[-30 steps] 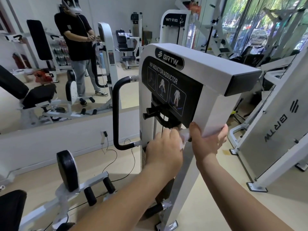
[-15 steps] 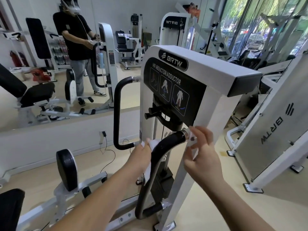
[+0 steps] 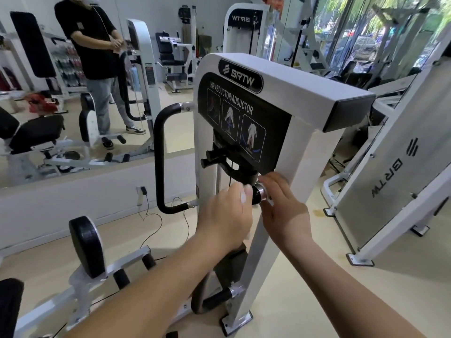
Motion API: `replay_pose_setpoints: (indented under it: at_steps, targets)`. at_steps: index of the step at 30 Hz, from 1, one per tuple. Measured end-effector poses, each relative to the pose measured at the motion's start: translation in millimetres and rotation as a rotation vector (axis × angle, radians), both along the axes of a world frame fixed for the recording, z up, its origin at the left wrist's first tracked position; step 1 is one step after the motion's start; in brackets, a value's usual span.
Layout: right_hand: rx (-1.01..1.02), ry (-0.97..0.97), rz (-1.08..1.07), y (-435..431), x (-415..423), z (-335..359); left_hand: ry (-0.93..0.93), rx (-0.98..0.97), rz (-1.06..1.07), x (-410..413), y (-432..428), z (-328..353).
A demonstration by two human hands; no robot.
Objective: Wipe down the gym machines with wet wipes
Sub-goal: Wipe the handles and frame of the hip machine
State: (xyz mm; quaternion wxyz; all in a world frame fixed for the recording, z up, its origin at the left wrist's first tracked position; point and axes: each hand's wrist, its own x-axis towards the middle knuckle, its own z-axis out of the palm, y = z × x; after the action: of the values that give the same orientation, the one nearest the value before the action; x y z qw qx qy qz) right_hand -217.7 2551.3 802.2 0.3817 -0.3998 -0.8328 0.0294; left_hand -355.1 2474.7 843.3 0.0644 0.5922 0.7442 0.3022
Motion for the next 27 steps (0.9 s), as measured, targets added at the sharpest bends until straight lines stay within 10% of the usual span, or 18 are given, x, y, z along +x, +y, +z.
replay_pose_setpoints:
  at_steps: [4, 8, 16, 21, 27]
  targets:
    - [-0.056, 0.037, 0.022, 5, -1, -1, -0.738, -0.43, -0.091, -16, 47, 34]
    - [-0.039, 0.022, 0.024, 6, 1, -1, -0.874, -0.536, -0.107, -22, 47, 32]
    - [-0.002, 0.06, 0.016, 5, 0, -5, -0.165, 0.36, 0.075, 7, -17, -50]
    - [0.009, 0.096, 0.041, 8, -1, -6, -0.195, 0.344, 0.071, 14, -23, -42]
    - [0.016, 0.107, 0.104, 11, 7, -1, 0.331, 0.25, 0.102, 30, 19, -9]
